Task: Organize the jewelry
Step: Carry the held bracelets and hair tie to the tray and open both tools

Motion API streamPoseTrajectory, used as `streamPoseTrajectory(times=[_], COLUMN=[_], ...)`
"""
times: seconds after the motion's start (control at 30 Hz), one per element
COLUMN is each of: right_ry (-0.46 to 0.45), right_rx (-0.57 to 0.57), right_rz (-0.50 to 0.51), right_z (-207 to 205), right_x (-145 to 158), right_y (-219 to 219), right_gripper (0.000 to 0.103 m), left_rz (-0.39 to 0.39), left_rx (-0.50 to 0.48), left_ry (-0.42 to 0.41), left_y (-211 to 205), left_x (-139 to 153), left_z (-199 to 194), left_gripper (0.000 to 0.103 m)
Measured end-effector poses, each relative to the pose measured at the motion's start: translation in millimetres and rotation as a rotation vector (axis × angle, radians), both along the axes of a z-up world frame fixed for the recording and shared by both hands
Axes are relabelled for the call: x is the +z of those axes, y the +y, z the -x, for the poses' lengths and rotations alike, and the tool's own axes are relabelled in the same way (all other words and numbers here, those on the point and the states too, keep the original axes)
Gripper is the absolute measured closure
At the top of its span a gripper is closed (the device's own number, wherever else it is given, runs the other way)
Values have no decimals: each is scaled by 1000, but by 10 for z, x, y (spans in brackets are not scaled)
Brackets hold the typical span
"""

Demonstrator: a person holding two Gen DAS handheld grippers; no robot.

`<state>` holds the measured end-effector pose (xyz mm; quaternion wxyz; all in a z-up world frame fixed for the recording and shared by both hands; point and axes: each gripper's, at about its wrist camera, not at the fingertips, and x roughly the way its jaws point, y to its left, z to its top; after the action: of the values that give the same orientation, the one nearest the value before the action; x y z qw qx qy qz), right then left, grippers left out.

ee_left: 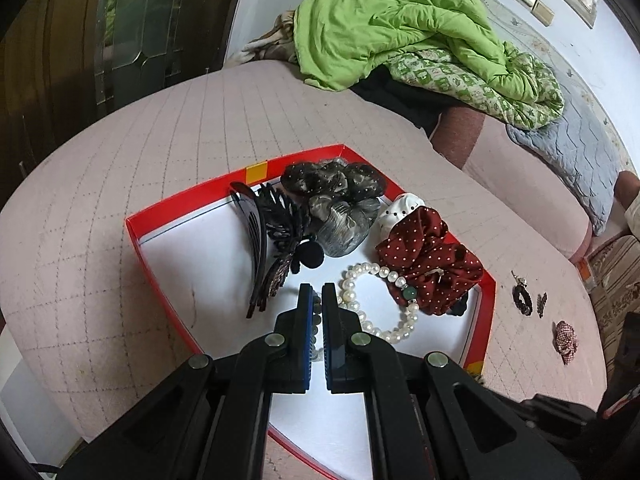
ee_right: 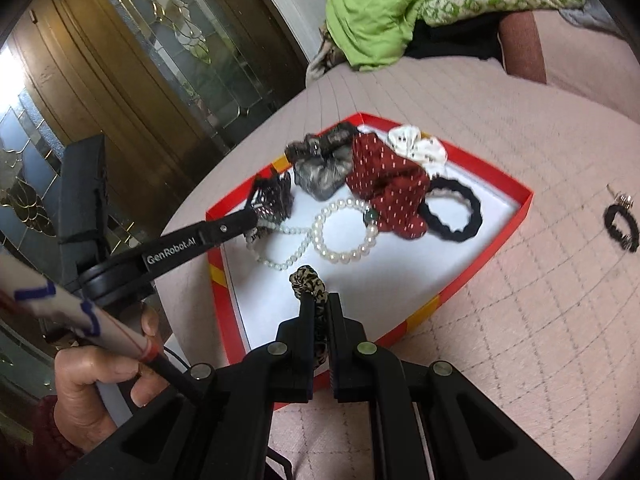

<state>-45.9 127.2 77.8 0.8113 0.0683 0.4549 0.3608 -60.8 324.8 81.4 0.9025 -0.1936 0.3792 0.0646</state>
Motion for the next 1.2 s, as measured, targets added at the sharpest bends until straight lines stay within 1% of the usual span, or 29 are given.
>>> streamPoseTrajectory(times=[0.23, 0.43, 0.57, 0.8, 0.93, 1.07, 1.2], right_ry=[28, 39, 30, 30, 25, 7, -2], right_rx=[13, 1, 3, -13, -13, -10, -30], right_rz=[19, 45, 48, 43, 40, 43, 20], right_z=[-22, -32, -34, -36, -28, -10, -20], right_x=[-105, -182, -162, -124, -107, -67, 4], right_y=[112, 95, 81, 13, -6, 4, -96], right_gripper=[95, 94, 93, 91, 77, 76, 76], left_rz=[5, 0, -12, -7, -18, -28, -37], left_rx=[16, 8, 13, 19, 11, 7, 1], left_ry=[5, 4, 0, -20, -37, -53, -72], left_y=[25, 5, -8, -6, -36, -69, -106], left_x=[-28, -23, -6, 19, 53, 82, 114], left_z=[-11, -11, -8, 25, 38, 49, 49], left_gripper=[99, 99, 99, 99, 99, 99, 98])
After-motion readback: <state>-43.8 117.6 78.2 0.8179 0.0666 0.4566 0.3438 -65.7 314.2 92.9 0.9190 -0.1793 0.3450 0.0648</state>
